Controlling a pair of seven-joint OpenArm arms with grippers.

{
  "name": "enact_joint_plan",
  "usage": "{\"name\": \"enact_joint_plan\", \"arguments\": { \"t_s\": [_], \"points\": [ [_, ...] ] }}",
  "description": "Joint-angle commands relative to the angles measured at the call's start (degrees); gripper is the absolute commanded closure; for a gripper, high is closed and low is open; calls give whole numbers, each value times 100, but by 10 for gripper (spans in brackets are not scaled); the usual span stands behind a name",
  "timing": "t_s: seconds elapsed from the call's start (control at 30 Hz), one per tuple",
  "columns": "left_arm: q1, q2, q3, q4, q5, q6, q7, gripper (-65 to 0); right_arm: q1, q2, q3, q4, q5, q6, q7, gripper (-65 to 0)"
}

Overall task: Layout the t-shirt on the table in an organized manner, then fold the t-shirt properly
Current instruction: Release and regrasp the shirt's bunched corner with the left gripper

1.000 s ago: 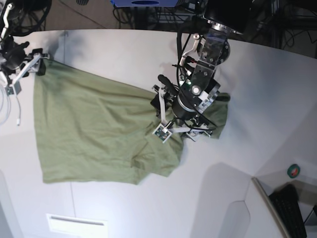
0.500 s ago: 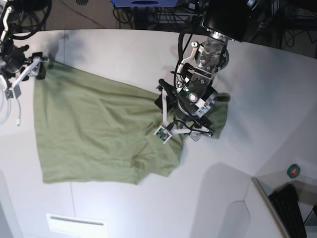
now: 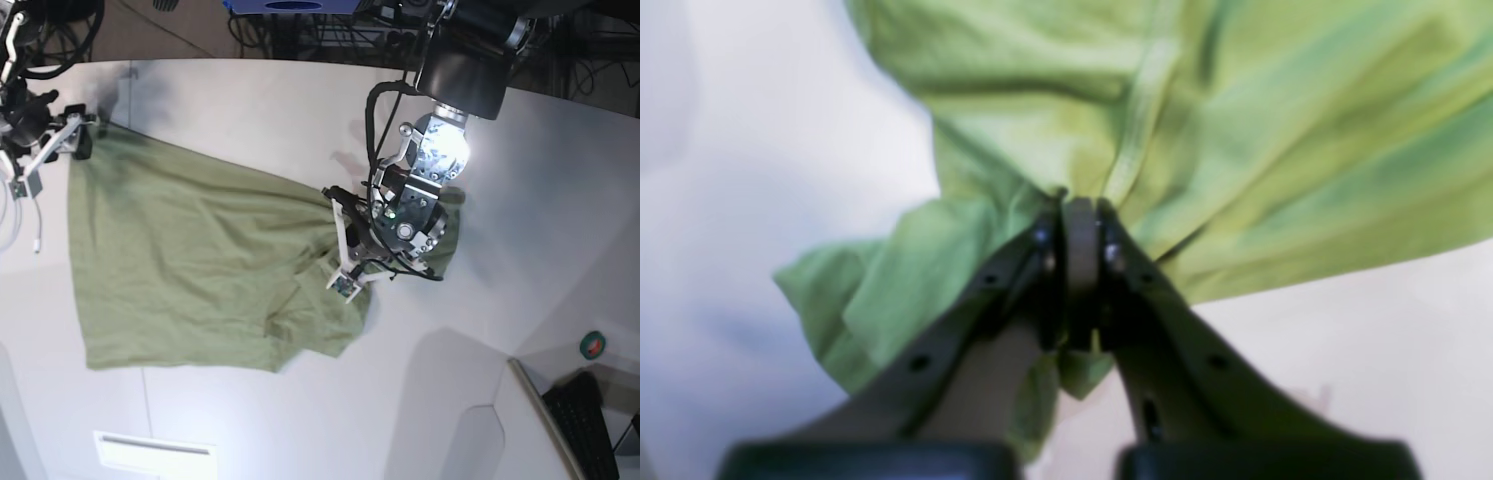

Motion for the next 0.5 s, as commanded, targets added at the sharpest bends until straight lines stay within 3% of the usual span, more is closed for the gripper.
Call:
{"name": "enact_joint_plan", "arguments": {
  "t_s": [0.0, 0.3, 0.47],
  "points": [
    [-164, 31, -10, 19, -48, 21, -62, 0, 13, 80, 23, 82, 75, -11, 85, -332],
    [-305, 57, -1900, 178, -66, 21, -62, 0, 30, 80, -3, 91, 75, -2, 76, -332],
    [-367, 66, -2665, 134, -532, 21, -62, 0, 39, 98, -715, 117, 75, -2, 93, -308]
  ]
}}
